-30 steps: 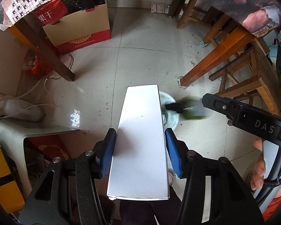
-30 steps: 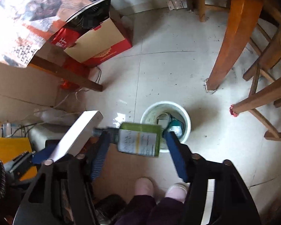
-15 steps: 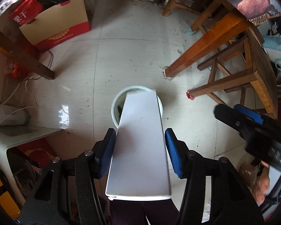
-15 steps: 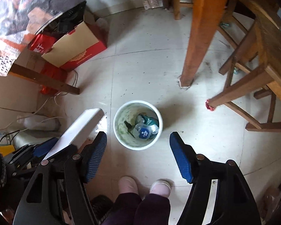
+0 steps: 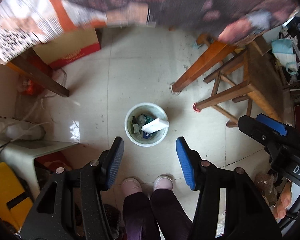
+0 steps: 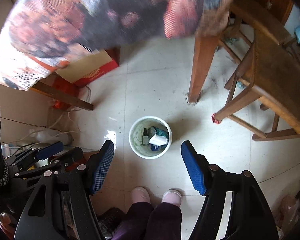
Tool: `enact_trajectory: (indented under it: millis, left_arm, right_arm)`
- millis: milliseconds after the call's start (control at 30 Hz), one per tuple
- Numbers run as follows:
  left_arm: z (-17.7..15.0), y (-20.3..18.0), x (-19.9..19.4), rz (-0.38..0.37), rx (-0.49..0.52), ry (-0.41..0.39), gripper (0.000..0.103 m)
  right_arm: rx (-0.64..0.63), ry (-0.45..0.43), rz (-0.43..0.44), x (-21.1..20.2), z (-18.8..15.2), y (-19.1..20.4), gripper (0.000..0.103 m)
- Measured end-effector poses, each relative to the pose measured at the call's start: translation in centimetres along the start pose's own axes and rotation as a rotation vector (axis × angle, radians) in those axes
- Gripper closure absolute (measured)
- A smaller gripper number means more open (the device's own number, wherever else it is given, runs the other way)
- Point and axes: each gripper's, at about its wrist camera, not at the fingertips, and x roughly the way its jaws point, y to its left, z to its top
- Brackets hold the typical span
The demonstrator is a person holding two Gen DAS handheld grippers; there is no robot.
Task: Collect trash
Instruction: 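Move both open tools back to the table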
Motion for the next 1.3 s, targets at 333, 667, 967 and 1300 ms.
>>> enact_trajectory:
  millis: [333, 667, 967, 1300]
  left_arm:
    - [0.4, -0.9, -16.4, 0.005, 0.010, -0.209, 0.050]
    - [0.0, -1.7, -33.0, 0.000, 0.078, -0.467, 0.050]
    - [-2.2, -0.4, -42.6, -0.008, 0.127, -0.652, 0.044]
    - [-2.9, 1.3, -48.0, -0.004, 0.178, -0.815, 0.031]
  right_arm:
    - [-0.073, -0.159, 0.009, -14.1, 1.5, 5.0, 0.037]
    - [-0.130, -0.412, 0.003, -28.4, 1.2, 10.6, 0.037]
    - [-0.144, -0.613, -0.001, -37.0, 0.0, 15.3, 0.037]
    - [-0.152, -0.777, -0.051, -40.3, -0.4, 17.3, 0.031]
